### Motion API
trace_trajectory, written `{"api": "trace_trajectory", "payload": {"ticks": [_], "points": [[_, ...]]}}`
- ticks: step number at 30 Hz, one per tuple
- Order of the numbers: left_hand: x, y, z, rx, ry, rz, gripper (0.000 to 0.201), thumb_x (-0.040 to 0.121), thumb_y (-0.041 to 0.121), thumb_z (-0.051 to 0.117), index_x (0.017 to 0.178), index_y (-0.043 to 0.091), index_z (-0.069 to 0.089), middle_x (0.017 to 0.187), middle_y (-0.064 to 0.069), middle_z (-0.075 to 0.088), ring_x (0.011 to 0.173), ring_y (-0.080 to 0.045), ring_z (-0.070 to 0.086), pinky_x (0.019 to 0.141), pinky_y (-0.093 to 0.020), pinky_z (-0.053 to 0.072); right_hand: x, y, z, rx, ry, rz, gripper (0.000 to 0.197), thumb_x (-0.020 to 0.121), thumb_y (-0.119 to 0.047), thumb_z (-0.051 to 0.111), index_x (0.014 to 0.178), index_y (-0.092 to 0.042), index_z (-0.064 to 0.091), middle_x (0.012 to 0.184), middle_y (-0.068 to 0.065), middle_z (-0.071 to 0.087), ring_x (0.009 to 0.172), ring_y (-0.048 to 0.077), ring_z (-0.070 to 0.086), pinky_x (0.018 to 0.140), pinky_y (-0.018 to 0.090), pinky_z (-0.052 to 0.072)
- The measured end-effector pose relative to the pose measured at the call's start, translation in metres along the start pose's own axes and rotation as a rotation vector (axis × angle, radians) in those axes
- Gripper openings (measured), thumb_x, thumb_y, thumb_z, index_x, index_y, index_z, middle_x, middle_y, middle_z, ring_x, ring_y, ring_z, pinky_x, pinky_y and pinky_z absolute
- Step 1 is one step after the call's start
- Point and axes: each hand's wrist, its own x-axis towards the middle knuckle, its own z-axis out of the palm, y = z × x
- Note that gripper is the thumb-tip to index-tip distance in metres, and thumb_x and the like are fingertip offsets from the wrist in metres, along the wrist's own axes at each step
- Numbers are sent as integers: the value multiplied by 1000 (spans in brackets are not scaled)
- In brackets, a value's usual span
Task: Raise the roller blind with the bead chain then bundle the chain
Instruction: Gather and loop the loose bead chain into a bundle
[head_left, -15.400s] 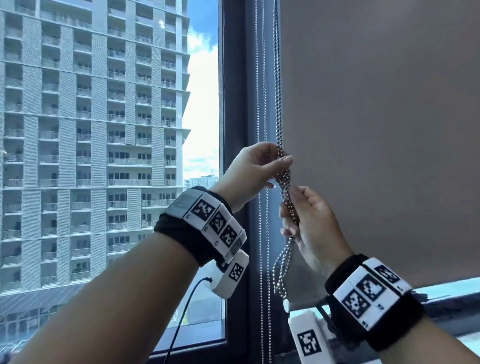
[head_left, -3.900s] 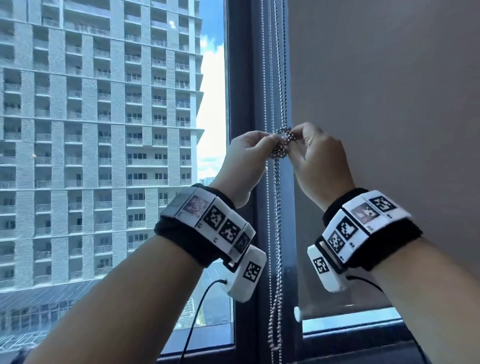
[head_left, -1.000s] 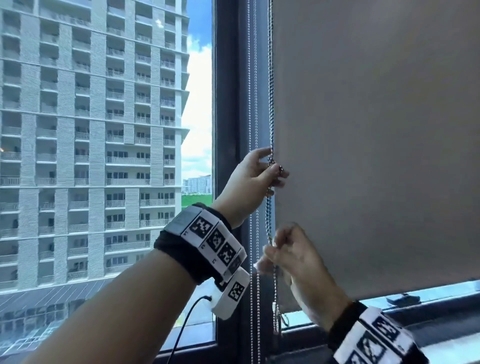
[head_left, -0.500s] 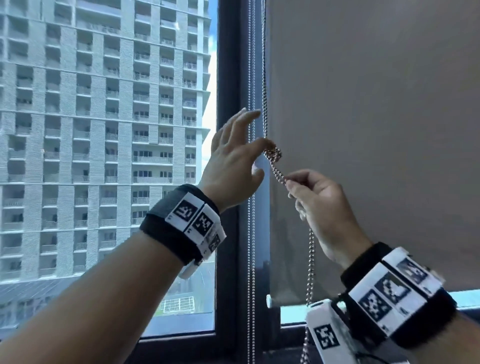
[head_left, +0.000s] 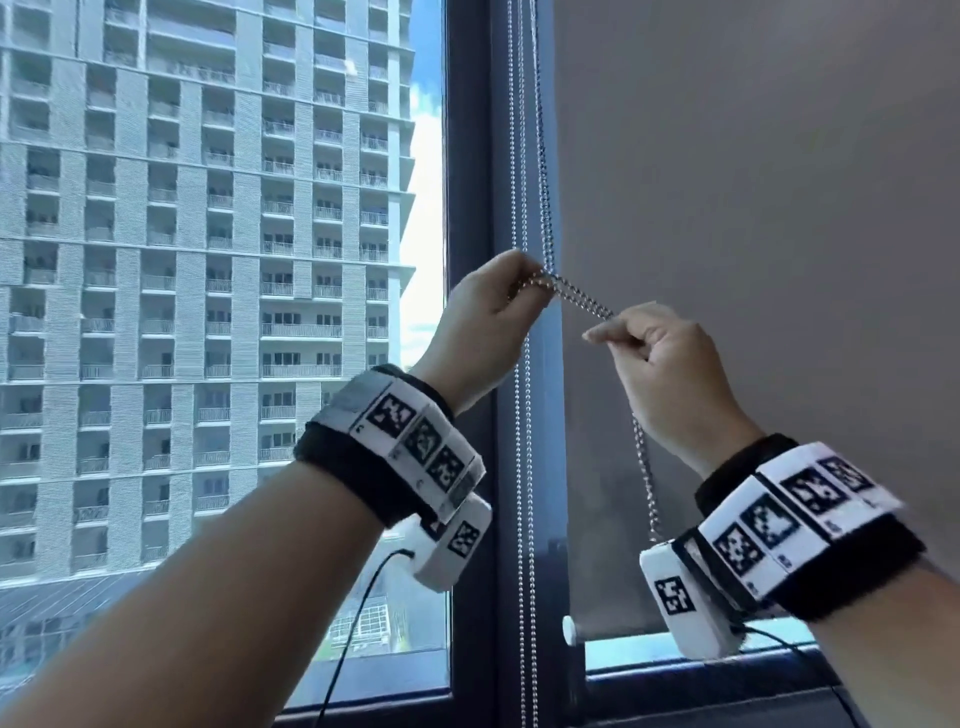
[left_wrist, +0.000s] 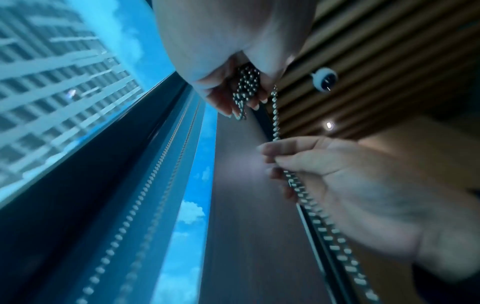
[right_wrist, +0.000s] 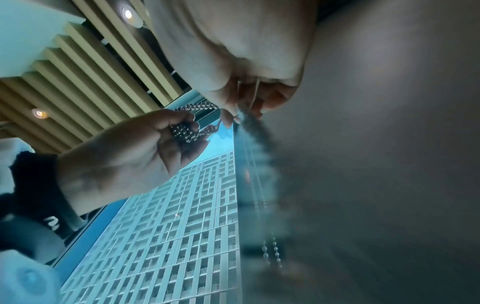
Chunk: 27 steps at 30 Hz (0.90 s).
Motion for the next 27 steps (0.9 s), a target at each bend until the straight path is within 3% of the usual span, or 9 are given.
{"api": "trace_trajectory", "payload": {"ticks": [2,5,9,13,16,20,22,24,27], "points": [[0,6,0,-264,-5,-148,16,93,12,49,79,15,57,82,-7,64,80,-18,59,80,-37,51,9,-3,6,-57,-68,9,18,94,-11,53,105,-10,68,106,-5,57,101,13,58,88,19,42],[1,12,1,-622,-8,-324,21,97,5,42,80,9,53,82,-9,62,87,-23,61,91,-40,50,23,-21,13,289,-203,233,29,99,-26,43,121,-15,59,118,-11,53,112,2,47,92,18,34],[7,7,1,-880,-37,-461,19,99,7,38,92,2,55,84,-11,62,76,-18,63,78,-30,55,39,-38,19,515,-235,322,14,93,-26,50,87,-22,61,95,-8,63,96,8,54,89,28,36],[9,3,3,-957,-64,-501,33,100,8,37,125,-9,49,104,-17,59,84,-19,63,88,-32,53,49,-49,29,630,-174,323,11,88,-6,57,94,-8,66,89,10,62,82,16,57,82,27,46],[10,2,2,-855,10,-470,16,98,7,42,104,0,56,96,-15,62,81,-19,63,85,-32,54,54,-52,31,599,-107,339,13,90,-2,56,89,-7,67,83,6,65,69,9,58,71,19,48],[11,-10,-1,-521,165,-403,9,95,17,51,88,16,56,86,-1,64,76,-10,58,68,-22,47,55,-54,30,610,-64,342,12,93,-4,56,97,-1,66,90,12,70,75,11,66,61,10,48],[11,-11,0,-522,99,-492,10,96,21,50,94,14,56,83,2,63,74,-10,57,70,-26,45,55,-54,33,564,-76,330,13,93,-5,55,97,-3,67,93,13,71,81,14,67,65,13,49],[11,-8,2,-651,3,-587,17,98,20,44,104,8,56,83,-5,64,70,-15,61,68,-30,48,55,-55,36,530,-89,323,17,93,0,51,95,-5,67,87,9,70,72,11,65,62,17,50],[10,0,2,-791,-64,-619,22,98,17,43,100,3,60,75,-8,63,60,-15,59,65,-30,48,55,-57,36,542,-95,315,26,89,10,42,95,-6,63,84,8,69,71,11,66,58,17,51]]}}
